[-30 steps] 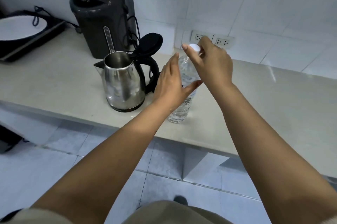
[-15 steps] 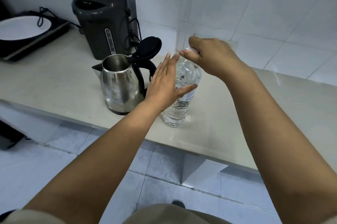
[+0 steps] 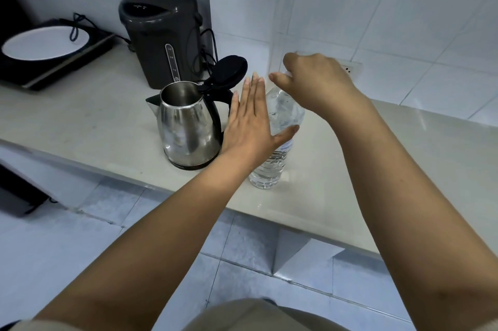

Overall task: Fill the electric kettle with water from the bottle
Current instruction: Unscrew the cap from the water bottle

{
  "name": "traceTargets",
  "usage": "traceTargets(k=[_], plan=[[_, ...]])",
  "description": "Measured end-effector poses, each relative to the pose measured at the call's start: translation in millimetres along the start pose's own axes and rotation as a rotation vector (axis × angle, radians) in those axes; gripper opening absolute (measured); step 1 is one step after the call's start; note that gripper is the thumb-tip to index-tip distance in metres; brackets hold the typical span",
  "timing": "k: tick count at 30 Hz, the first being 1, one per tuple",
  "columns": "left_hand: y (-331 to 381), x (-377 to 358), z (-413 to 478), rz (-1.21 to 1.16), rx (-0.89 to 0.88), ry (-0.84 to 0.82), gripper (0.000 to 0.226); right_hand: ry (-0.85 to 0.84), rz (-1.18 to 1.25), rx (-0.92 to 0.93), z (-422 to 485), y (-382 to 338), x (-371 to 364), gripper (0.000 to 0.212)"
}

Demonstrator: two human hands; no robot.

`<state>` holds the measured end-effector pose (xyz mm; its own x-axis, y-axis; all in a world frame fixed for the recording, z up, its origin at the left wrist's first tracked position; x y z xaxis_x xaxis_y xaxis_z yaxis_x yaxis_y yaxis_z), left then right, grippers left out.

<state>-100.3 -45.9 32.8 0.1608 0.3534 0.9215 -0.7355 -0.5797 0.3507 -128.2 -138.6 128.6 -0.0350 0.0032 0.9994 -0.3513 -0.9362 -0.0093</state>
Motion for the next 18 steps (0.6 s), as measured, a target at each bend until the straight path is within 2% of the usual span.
traceTargets(k=[5, 8, 13, 15, 18], plan=[[-0.4, 0.2, 1.1, 0.046, -0.017, -0.023, 0.109, -0.063, -0.010, 0.132, -0.1, -3.9, -0.4, 0.036], [-1.9, -0.1, 0.4, 0.052, -0.011, -0.028, 0.108, -0.024, 0.003, 0.149, -4.2, -5.7, 0.9, 0.034], [-1.0, -0.2, 1.0, 0.072, -0.010, -0.020, 0.108, 0.111, 0.049, -0.063, -7.8, 0.3, 3.3, 0.051], [-0.4, -0.2, 0.4, 0.059, -0.027, -0.012, 0.108, 0.088, 0.027, -0.058, -5.7, -1.3, 3.0, 0.044], [-2.5, 0.2, -0.4, 0.031, -0.039, -0.023, 0.109, -0.005, 0.031, 0.086, -4.8, -5.3, 0.8, 0.031]])
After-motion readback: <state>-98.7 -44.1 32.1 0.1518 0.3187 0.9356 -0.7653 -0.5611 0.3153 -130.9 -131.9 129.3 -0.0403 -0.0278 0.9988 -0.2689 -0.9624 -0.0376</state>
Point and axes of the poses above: each hand's wrist, its own z-axis towards the middle knuckle, its own x-axis out of the back of the hand, y = z × x, the point moved 7 cm from there along z, towards the middle knuckle, and after that the axes turned 12 degrees about -y, right-handed, at the moved point
